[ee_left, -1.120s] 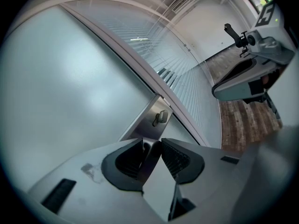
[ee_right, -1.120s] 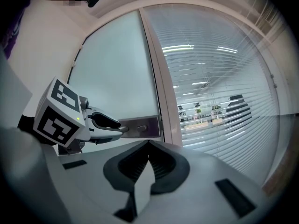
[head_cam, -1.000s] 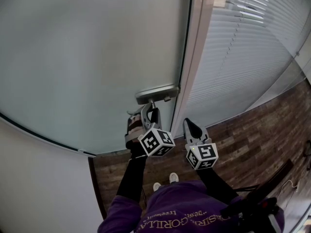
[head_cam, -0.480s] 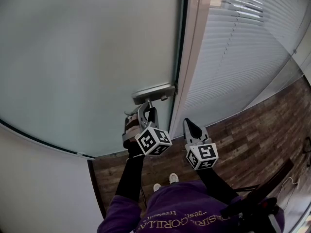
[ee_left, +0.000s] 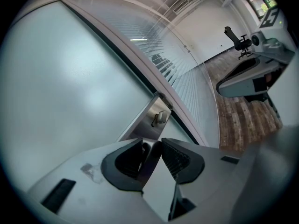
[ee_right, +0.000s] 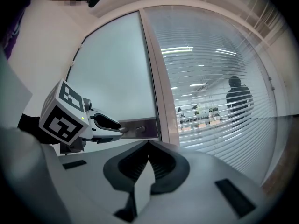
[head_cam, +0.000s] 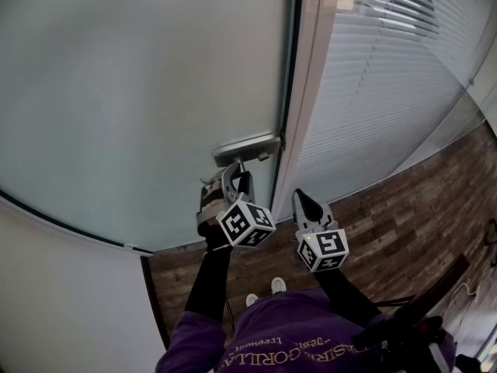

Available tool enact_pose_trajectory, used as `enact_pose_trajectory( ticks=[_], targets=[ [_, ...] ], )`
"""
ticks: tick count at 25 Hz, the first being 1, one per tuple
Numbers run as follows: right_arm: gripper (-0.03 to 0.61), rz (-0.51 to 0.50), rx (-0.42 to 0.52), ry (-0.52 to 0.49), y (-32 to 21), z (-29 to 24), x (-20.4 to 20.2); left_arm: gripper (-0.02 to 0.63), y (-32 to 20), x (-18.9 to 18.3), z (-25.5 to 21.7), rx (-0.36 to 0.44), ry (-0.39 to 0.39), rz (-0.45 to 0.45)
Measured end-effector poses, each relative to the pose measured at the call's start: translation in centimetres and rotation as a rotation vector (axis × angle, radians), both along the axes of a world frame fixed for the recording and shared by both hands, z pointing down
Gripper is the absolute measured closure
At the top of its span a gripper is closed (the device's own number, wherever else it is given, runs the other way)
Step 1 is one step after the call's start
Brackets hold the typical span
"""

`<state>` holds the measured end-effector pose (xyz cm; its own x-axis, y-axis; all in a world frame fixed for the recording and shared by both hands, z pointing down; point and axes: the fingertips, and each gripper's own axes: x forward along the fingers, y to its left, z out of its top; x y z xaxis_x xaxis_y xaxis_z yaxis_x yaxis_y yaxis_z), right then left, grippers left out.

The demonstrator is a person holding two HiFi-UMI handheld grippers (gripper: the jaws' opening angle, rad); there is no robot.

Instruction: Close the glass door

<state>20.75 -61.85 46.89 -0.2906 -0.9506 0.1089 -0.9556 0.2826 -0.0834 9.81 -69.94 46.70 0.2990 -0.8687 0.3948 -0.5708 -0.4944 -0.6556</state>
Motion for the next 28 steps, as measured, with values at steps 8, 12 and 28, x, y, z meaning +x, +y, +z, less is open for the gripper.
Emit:
enact_pose_trajectory(
  ticks=[8,12,28],
  targets=[
    [0.588,0.008,-0.003,-0.003,0.4,-0.2,0.3,0.497,0.1,0.1,-0.3,0.007,-0.024,0.004],
    [0.588,0.008,-0.006,-0.002,0.5,0.1,0.2,0.497,0.0,0.1,0.1,0.017,-0.042,0.004],
    [0.588,0.011,-0.011,0.000,0.6,-0.1,0.3,0.499,1.0,0.1,-0.8,0.103,0.007,0.008]
  ],
)
